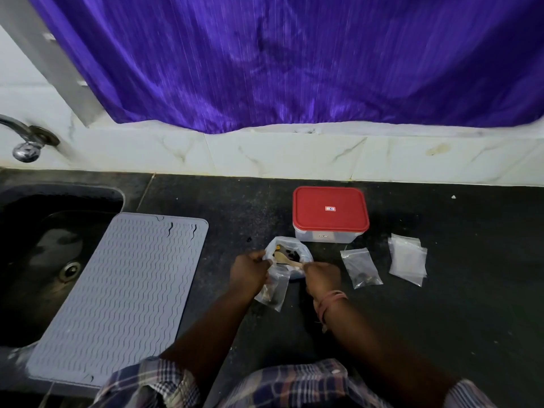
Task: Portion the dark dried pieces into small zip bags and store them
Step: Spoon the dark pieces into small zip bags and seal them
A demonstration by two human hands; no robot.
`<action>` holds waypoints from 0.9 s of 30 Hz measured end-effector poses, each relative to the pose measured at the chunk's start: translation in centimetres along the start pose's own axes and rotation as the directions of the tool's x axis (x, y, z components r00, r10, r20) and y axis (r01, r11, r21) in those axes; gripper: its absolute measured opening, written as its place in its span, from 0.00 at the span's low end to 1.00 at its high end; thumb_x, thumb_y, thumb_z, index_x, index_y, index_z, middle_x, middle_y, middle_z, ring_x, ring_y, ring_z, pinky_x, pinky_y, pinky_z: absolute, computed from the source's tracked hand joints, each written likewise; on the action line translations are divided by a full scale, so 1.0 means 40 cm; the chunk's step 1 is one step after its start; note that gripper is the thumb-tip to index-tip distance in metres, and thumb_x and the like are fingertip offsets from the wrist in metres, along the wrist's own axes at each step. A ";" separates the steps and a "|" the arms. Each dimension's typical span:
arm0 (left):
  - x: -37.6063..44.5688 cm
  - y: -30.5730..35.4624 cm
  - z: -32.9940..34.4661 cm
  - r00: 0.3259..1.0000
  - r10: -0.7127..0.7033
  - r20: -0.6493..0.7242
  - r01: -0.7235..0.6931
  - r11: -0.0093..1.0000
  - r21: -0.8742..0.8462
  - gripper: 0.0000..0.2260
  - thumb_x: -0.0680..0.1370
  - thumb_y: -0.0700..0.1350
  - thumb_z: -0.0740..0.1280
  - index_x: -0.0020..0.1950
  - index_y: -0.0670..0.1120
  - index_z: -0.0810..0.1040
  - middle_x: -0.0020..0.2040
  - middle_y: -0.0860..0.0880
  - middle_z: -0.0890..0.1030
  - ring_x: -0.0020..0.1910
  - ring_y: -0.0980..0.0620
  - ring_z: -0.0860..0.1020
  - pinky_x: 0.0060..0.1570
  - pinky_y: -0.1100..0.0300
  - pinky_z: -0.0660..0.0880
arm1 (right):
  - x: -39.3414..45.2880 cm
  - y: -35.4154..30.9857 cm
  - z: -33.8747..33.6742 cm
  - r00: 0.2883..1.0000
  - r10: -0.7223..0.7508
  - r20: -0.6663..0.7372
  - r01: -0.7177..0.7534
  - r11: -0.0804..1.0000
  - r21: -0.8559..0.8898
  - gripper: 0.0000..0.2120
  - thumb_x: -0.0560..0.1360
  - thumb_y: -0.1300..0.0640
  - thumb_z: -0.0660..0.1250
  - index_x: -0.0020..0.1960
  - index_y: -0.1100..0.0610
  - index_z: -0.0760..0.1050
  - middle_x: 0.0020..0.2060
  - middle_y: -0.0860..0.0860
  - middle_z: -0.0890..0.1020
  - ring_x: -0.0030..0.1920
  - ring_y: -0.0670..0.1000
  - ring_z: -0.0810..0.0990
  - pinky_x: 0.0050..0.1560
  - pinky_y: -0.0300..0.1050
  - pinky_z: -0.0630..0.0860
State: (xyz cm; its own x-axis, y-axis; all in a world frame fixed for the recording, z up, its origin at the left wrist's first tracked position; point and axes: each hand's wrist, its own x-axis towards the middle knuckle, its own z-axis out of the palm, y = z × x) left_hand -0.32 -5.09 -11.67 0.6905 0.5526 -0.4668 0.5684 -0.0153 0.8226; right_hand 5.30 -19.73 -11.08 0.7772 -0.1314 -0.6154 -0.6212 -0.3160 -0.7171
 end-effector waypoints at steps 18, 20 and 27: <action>-0.012 0.007 -0.006 0.998 -0.043 -0.041 0.043 0.999 -0.016 0.04 0.79 0.42 0.72 0.46 0.49 0.86 0.36 0.47 0.85 0.33 0.51 0.82 0.49 0.47 0.84 | -0.035 0.000 -0.064 0.995 -0.082 -0.056 0.084 0.996 0.025 0.09 0.74 0.60 0.68 0.46 0.54 0.87 0.41 0.54 0.86 0.46 0.56 0.83 0.54 0.52 0.80; -0.009 0.004 -0.014 0.997 -0.035 -0.063 0.034 0.999 -0.004 0.05 0.78 0.42 0.73 0.43 0.49 0.86 0.36 0.46 0.86 0.34 0.50 0.83 0.49 0.47 0.84 | -0.047 -0.006 -0.080 0.985 -0.166 -0.039 0.167 0.986 0.025 0.09 0.74 0.61 0.67 0.46 0.53 0.87 0.40 0.51 0.86 0.45 0.52 0.83 0.52 0.49 0.79; -0.021 0.004 -0.028 0.995 -0.037 -0.090 0.037 0.999 -0.008 0.05 0.79 0.43 0.72 0.45 0.48 0.87 0.34 0.47 0.86 0.32 0.51 0.84 0.44 0.53 0.82 | -0.095 -0.034 -0.100 0.897 -0.439 0.052 0.442 0.891 -0.104 0.08 0.76 0.56 0.69 0.42 0.47 0.84 0.39 0.42 0.85 0.44 0.41 0.81 0.48 0.41 0.76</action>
State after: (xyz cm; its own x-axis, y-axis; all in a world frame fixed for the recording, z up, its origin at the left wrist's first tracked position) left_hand -1.32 -4.61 -10.80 0.6255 0.6258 -0.4659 0.5896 0.0120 0.8076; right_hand 3.60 -22.58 -6.47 0.9647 0.0693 -0.2543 -0.1998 -0.4370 -0.8770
